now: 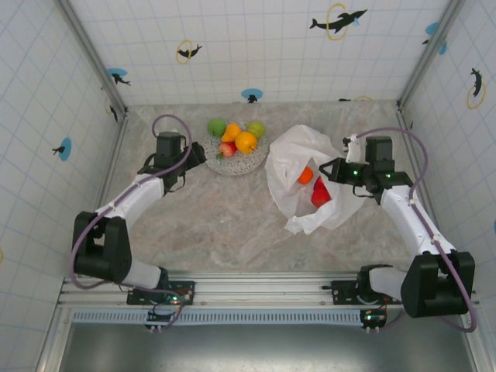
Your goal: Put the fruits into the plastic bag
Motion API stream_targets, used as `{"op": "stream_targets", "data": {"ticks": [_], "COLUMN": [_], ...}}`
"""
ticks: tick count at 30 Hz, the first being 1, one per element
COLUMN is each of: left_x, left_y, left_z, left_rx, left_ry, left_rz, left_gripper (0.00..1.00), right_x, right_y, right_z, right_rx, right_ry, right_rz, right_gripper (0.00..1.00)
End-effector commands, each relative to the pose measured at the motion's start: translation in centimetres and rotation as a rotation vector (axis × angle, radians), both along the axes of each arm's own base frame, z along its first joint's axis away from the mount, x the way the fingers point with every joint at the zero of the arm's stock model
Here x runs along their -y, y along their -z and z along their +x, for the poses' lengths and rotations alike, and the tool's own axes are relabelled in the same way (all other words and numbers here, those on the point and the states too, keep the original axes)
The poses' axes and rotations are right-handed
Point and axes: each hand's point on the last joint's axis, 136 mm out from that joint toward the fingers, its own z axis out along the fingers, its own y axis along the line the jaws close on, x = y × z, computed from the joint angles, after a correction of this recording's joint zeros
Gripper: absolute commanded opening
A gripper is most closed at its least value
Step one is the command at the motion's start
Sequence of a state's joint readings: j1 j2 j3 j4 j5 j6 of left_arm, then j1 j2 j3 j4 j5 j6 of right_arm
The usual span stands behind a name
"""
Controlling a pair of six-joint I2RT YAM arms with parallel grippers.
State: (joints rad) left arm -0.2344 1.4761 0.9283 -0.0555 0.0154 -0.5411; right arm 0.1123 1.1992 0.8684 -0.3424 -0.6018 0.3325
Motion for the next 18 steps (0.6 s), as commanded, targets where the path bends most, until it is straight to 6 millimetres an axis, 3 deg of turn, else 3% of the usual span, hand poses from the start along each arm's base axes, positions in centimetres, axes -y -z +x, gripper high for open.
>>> {"op": "stream_targets", "data": {"ticks": [1, 2, 7, 12, 18], "left_x": [-0.8, -0.8, -0.3, 1.7, 5.0], "left_y": [1.2, 0.7, 3.0, 4.4, 4.6], "left_z": [0.9, 1.8, 3.3, 5.5, 6.9], "left_rx": [-0.030, -0.018, -0.069, -0.109, -0.091], "left_ry": [-0.004, -0.001, 0.031, 0.115, 0.256], "left_rz": [0.060, 0.065, 0.087, 0.058, -0.043], "left_gripper": [0.84, 0.84, 0.84, 0.83, 0.82], "right_x": [-0.3, -0.5, -0.8, -0.9, -0.9], "right_y": [-1.2, -1.1, -1.3, -1.0, -0.7], "right_z": [0.3, 0.3, 0.4, 0.5, 0.4], "right_rx": [0.046, 0.043, 0.041, 0.034, 0.027], "right_ry": [-0.013, -0.018, -0.028, -0.032, -0.035], "right_rz": [-0.011, -0.011, -0.023, -0.037, -0.049], "right_gripper": [0.00, 0.00, 0.00, 0.00, 0.00]}}
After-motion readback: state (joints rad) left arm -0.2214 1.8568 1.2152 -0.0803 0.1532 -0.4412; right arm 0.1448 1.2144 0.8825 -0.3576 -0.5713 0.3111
